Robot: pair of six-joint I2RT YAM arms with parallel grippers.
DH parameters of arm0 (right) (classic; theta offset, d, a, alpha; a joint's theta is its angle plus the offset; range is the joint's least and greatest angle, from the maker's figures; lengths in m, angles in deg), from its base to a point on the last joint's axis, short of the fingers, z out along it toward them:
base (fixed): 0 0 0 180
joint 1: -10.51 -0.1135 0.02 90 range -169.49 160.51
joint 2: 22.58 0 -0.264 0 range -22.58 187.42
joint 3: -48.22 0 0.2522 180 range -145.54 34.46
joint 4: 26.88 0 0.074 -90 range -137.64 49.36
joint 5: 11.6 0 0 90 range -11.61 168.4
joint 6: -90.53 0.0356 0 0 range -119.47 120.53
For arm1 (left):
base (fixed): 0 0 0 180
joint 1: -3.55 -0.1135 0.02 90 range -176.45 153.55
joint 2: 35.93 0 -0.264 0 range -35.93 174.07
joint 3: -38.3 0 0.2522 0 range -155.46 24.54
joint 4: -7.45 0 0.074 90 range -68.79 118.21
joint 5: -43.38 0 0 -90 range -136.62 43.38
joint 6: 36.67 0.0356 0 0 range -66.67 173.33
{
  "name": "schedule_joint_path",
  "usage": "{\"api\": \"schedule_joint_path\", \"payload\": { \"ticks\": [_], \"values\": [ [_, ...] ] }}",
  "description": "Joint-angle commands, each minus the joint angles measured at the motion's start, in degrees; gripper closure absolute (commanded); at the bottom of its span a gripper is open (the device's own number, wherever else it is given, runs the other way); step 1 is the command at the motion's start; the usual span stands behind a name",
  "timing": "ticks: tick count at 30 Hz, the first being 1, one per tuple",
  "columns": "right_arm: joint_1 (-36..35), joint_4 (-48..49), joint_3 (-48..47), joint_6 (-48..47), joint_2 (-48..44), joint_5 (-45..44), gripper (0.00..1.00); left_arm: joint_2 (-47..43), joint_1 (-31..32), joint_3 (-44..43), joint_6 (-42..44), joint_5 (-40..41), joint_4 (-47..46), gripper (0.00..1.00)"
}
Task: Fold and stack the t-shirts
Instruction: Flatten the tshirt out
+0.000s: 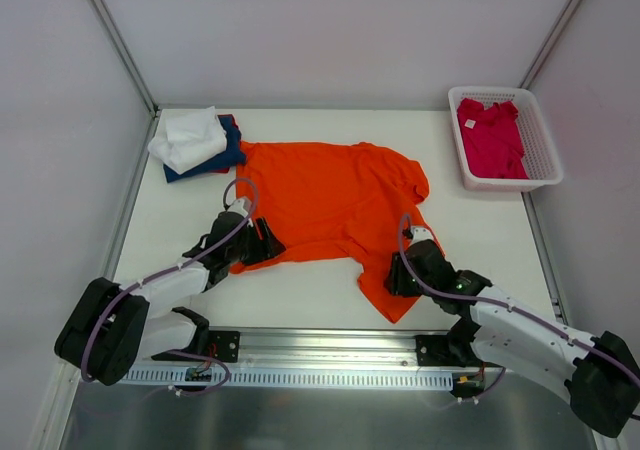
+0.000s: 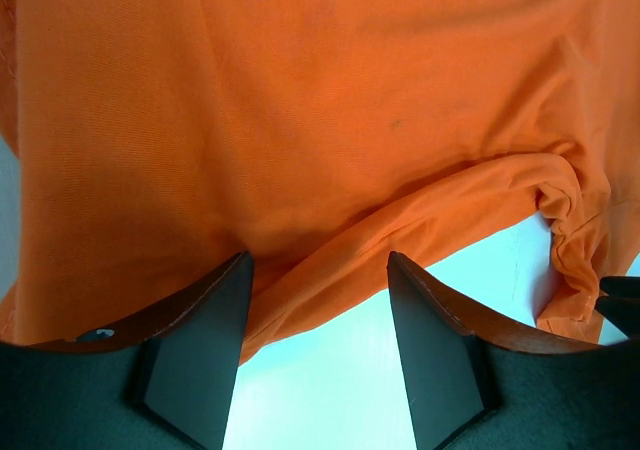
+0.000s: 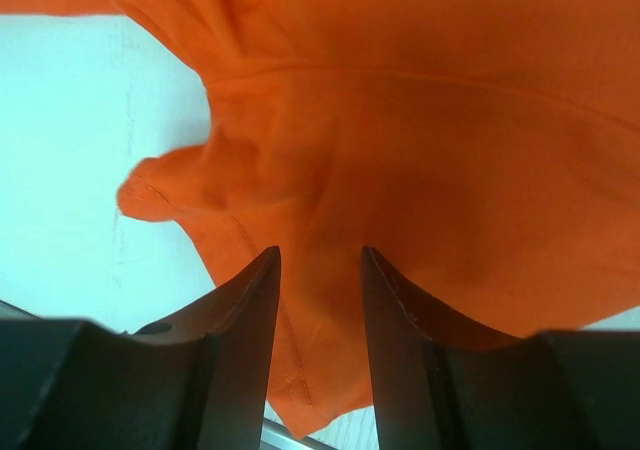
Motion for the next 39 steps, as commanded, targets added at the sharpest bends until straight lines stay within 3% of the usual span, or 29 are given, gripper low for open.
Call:
{"api": "schedule_joint_path", "payload": {
  "ticks": [1, 11, 22, 31, 39],
  "values": [
    [-1.0, -2.5, 2.0, 4.2, -1.8, -1.8, 0.59, -1.5, 0.6, 1.3, -0.4, 1.0, 2.2, 0.43],
    [-2.7, -11.4, 2.2, 15.2, -3.6, -3.3, 0.56, -4.6, 0.6, 1.3, -0.7, 0.5, 5.4, 0.43],
    [-3.6, -37.3, -12.1, 15.4, -14.1, -15.0, 0.51, -14.1, 0.6, -0.8, 0.4, 2.7, 14.5, 0.42],
    [-3.6, -35.7, -12.3, 14.8, -14.8, -14.6, 0.51, -18.8, 0.6, -3.4, 0.6, 4.1, 19.2, 0.41],
    [-4.0, -25.6, -10.9, 11.8, -4.3, -11.1, 0.51, -15.8, 0.6, -5.5, 1.5, 5.0, 19.5, 0.41]
  ]
}}
